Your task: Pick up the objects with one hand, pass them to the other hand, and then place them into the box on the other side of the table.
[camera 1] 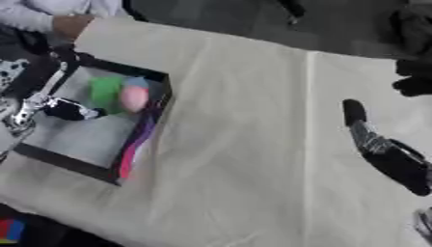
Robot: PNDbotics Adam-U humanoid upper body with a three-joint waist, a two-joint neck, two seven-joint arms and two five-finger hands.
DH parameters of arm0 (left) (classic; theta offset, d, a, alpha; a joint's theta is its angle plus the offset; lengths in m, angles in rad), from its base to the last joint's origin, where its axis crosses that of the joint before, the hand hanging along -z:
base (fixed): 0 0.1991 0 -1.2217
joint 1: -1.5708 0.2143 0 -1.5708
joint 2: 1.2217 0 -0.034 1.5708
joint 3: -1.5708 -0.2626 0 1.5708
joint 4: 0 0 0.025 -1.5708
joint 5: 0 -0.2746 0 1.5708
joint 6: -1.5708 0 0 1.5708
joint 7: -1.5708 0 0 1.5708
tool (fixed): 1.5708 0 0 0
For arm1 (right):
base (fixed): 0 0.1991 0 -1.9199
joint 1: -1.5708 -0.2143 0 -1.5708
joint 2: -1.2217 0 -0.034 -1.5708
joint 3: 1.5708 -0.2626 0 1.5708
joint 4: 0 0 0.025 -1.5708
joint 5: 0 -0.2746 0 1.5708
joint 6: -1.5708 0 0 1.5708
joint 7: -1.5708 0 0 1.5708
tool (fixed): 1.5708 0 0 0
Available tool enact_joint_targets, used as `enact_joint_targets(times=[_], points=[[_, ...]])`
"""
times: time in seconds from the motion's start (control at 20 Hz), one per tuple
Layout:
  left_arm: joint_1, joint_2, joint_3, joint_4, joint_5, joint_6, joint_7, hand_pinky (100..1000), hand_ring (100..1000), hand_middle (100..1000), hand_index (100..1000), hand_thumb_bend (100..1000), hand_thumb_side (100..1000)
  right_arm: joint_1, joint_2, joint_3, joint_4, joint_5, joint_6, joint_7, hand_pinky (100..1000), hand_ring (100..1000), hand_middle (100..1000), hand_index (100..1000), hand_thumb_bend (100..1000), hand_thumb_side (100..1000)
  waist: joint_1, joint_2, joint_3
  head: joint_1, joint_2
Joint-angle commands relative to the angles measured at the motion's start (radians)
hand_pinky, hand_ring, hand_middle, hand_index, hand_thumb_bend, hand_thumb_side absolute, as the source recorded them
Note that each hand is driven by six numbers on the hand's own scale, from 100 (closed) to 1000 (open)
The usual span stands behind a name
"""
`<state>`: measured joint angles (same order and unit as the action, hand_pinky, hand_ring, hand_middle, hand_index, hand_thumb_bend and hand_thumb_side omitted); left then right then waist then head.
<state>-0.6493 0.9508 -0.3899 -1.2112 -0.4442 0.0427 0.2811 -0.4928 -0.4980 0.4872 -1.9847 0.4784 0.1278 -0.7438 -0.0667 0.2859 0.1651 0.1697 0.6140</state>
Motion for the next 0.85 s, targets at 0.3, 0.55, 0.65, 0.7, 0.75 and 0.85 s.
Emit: enact_joint_targets(times=[0.3, 0.55, 0.65, 0.7, 0.75, 0.85], points=[[-0.022, -0.048, 0.127, -0.319, 0.379, -0.072, 0.273, 920, 1000, 667, 786, 115, 569, 0.001, -0.040, -0.079, -0.015, -0.017, 0.012, -0.039, 596, 595, 587, 725, 398, 258, 0.006, -0.019, 0.003, -0.066, 0.011], [-0.033, -0.174, 0.155, -0.623, 0.695, -0.030, 0.163, 960, 1000, 722, 848, 100, 710, 0.026, -0.069, -0.195, -0.015, -0.085, 0.024, -0.072, 685, 682, 678, 772, 117, 399, 0.004, -0.028, -0.008, -0.102, 0.008], [-0.041, -0.240, 0.167, -0.691, 0.781, 0.024, 0.100, 973, 1000, 727, 855, 100, 735, 0.047, -0.080, -0.241, -0.015, -0.132, 0.027, -0.073, 700, 713, 714, 786, 100, 392, 0.004, -0.031, -0.016, -0.112, 0.008], [-0.043, -0.261, 0.174, -0.714, 0.812, 0.050, 0.077, 973, 1000, 727, 855, 100, 735, 0.055, -0.086, -0.259, -0.015, -0.152, 0.027, -0.069, 700, 713, 714, 786, 100, 392, 0.004, -0.033, -0.017, -0.115, 0.009], [-0.044, -0.271, 0.181, -0.730, 0.832, 0.070, 0.063, 973, 1000, 727, 855, 100, 735, 0.059, -0.090, -0.271, -0.015, -0.167, 0.025, -0.065, 700, 713, 714, 786, 100, 392, 0.004, -0.033, -0.018, -0.117, 0.009], [-0.045, -0.276, 0.191, -0.748, 0.851, 0.092, 0.051, 973, 1000, 727, 855, 100, 735, 0.061, -0.094, -0.283, -0.015, -0.181, 0.021, -0.059, 700, 713, 714, 786, 100, 392, 0.004, -0.034, -0.018, -0.118, 0.009]])
